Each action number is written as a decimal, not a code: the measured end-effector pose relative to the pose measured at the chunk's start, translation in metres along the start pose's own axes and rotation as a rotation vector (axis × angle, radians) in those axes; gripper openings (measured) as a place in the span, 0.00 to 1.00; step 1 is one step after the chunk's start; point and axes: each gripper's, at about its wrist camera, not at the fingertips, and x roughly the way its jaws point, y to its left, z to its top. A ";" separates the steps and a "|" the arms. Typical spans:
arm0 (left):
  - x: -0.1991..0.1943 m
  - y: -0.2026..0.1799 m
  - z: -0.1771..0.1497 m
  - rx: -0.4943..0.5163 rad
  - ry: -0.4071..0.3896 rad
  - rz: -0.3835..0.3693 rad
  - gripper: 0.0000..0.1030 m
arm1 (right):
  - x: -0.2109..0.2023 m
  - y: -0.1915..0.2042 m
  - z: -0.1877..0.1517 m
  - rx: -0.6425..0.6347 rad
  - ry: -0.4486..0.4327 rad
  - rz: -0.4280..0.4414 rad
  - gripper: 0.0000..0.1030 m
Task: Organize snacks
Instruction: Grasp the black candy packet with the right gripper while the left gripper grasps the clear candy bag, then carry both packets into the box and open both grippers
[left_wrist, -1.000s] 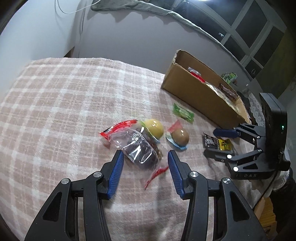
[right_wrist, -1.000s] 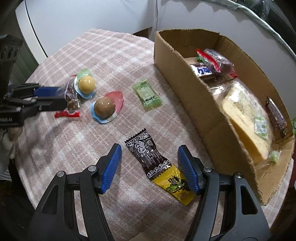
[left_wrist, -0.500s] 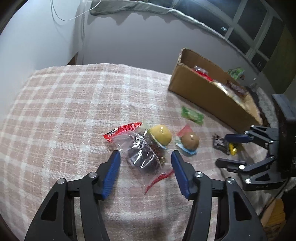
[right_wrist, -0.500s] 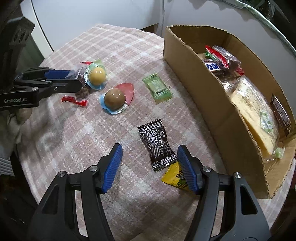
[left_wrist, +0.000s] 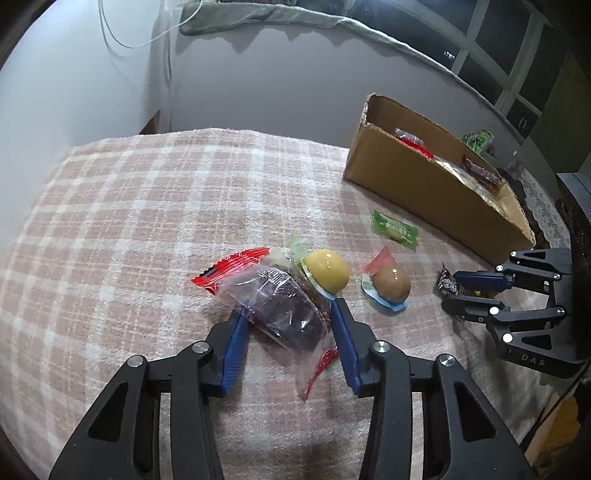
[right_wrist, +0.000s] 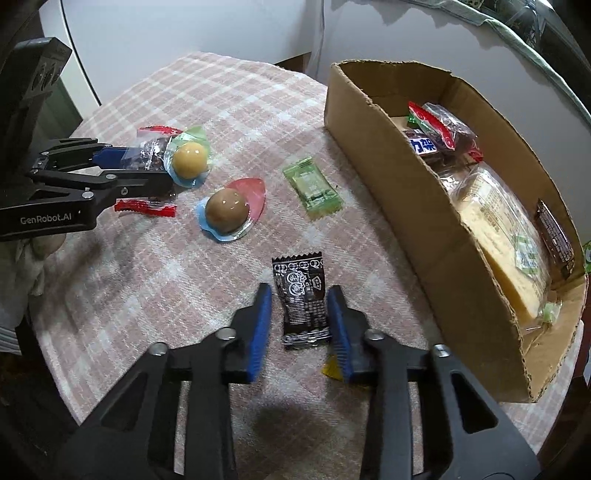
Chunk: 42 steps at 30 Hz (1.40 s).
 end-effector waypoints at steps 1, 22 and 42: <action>-0.001 0.000 -0.001 0.002 -0.004 -0.001 0.40 | 0.000 0.000 0.000 0.001 -0.001 -0.002 0.25; -0.055 -0.001 -0.002 -0.011 -0.112 -0.035 0.39 | -0.039 -0.002 -0.006 0.054 -0.090 0.011 0.24; -0.060 -0.058 0.077 0.062 -0.227 -0.129 0.39 | -0.123 -0.073 0.012 0.182 -0.253 -0.064 0.24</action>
